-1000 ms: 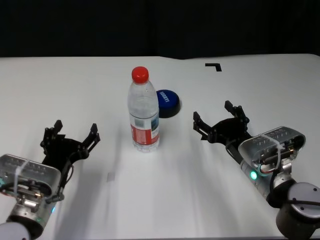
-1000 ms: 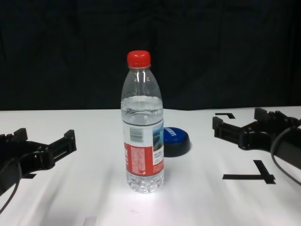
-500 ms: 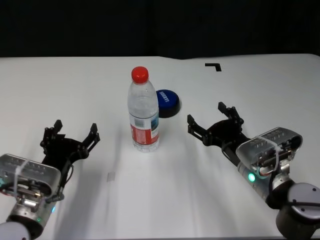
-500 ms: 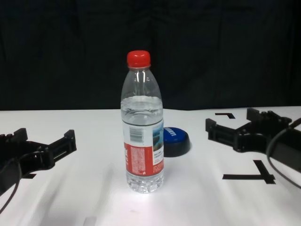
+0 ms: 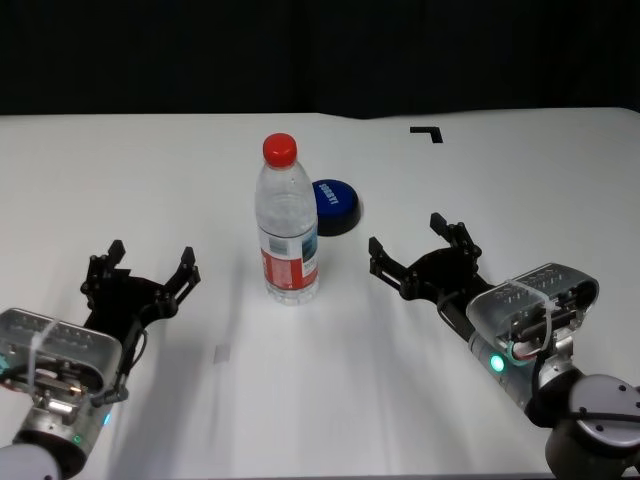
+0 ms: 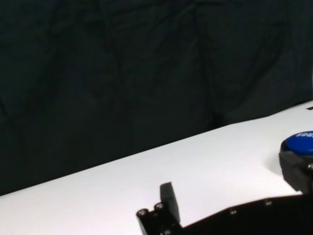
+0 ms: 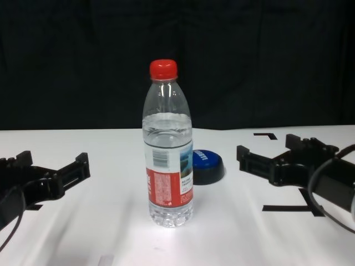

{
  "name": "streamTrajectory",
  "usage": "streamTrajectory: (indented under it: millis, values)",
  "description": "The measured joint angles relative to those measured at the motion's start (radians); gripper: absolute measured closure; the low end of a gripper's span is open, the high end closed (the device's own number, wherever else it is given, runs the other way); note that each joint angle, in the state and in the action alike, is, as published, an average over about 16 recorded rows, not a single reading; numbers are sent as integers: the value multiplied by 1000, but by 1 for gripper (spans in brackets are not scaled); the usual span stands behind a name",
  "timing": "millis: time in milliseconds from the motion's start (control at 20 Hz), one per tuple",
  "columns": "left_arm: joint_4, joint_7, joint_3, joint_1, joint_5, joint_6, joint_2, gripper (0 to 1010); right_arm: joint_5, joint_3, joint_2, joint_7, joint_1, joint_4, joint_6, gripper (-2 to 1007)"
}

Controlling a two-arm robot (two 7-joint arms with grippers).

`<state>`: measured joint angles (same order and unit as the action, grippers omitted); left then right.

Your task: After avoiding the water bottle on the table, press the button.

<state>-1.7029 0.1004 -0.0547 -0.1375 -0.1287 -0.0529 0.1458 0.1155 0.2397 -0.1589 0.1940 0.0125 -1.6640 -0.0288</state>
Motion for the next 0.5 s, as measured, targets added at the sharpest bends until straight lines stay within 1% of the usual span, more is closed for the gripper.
streamTrajectory:
  millis: [500]
  values:
    - [0, 0, 0, 0, 0, 0, 0, 7, -7, 2, -1, -11, -5, -4, 7, 3]
